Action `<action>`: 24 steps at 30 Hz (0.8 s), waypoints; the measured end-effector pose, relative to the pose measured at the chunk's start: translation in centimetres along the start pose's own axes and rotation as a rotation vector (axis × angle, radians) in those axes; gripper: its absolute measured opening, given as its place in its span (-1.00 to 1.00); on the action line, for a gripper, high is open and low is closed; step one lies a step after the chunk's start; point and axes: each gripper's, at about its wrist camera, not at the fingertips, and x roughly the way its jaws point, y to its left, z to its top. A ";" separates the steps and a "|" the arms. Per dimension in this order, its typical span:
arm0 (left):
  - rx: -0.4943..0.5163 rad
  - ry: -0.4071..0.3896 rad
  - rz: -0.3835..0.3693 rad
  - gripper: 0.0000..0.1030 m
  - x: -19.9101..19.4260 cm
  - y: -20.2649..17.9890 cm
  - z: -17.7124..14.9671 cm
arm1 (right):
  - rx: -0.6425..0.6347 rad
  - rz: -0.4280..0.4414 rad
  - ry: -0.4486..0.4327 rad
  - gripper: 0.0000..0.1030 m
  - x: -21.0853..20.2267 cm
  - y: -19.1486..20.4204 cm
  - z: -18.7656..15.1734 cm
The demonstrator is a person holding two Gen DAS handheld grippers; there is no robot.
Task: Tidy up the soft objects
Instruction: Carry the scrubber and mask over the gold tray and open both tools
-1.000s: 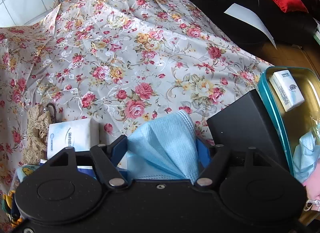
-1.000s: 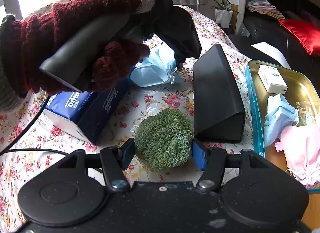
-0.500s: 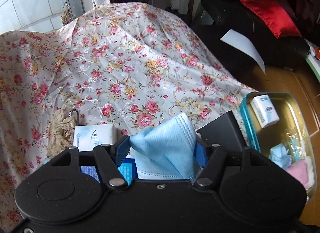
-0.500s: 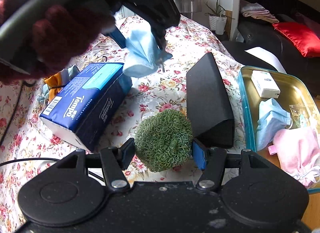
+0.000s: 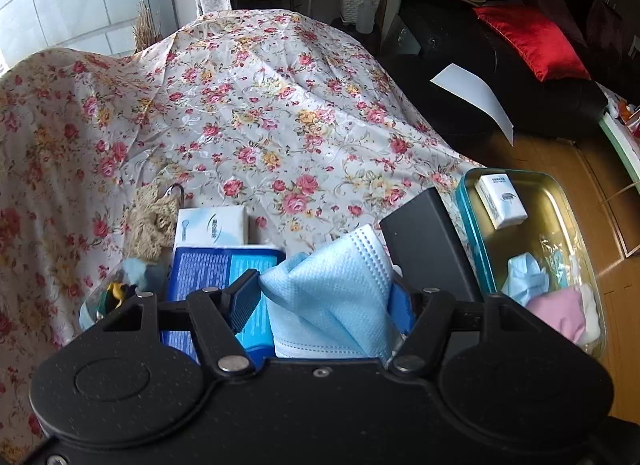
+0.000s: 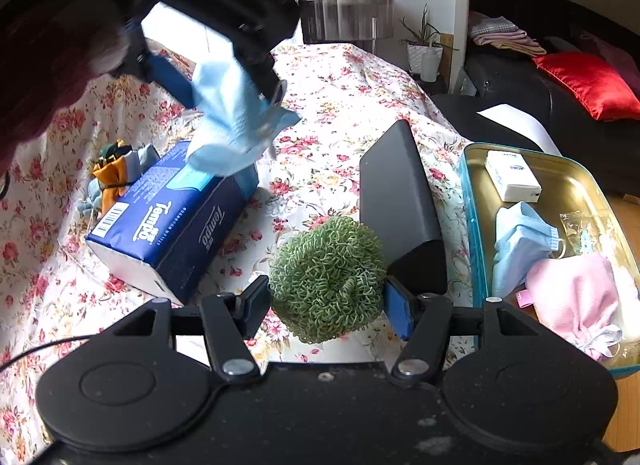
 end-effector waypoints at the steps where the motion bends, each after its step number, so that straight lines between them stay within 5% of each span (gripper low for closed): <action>1: 0.001 0.000 0.001 0.20 -0.3 0.0 -0.2 | 0.001 -0.001 -0.004 0.16 -0.2 0.0 0.0; 14: 0.030 -0.052 -0.034 0.20 -4.2 -1.4 -1.1 | 0.075 -0.054 -0.097 0.16 -3.4 -1.7 0.1; 24: 0.087 -0.089 -0.110 0.20 -5.2 -5.9 0.1 | 0.303 -0.249 -0.210 0.16 -5.8 -6.3 0.5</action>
